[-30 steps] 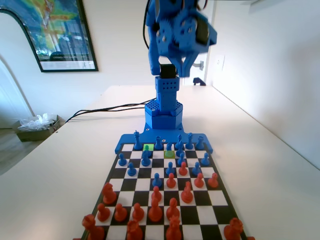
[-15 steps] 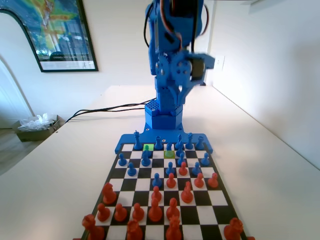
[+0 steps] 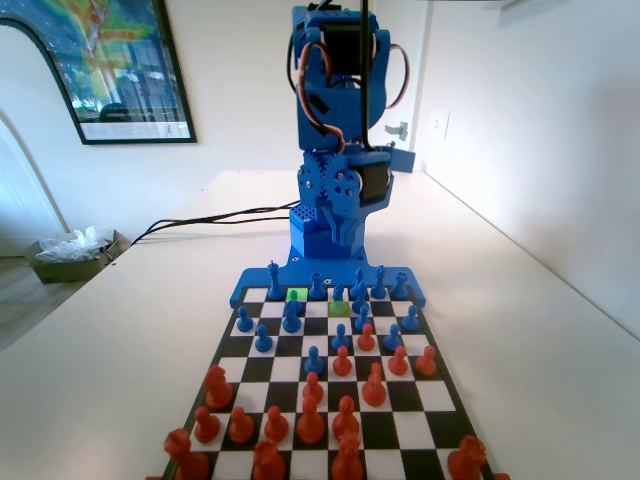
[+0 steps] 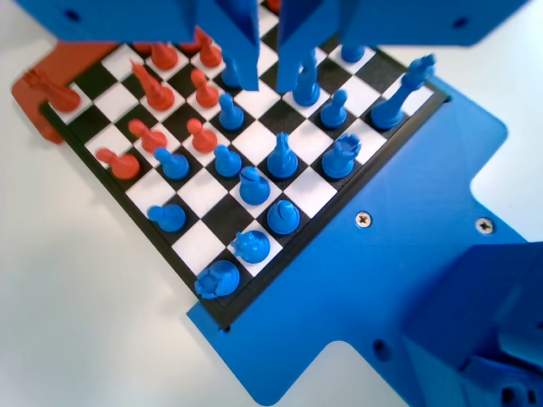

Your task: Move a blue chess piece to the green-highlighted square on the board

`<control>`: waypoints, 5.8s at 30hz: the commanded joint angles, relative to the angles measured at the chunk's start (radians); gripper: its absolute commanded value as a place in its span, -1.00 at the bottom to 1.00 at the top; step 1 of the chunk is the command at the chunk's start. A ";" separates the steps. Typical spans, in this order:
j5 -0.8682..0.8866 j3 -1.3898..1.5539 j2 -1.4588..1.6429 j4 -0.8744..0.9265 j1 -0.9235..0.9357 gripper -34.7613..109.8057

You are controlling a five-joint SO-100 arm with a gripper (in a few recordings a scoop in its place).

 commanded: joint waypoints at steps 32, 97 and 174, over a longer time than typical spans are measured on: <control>-0.041 0.104 -0.150 -0.232 0.021 -0.43; -0.083 0.143 -0.308 -0.417 0.034 -0.42; 0.589 -0.135 -0.048 0.038 0.454 -0.50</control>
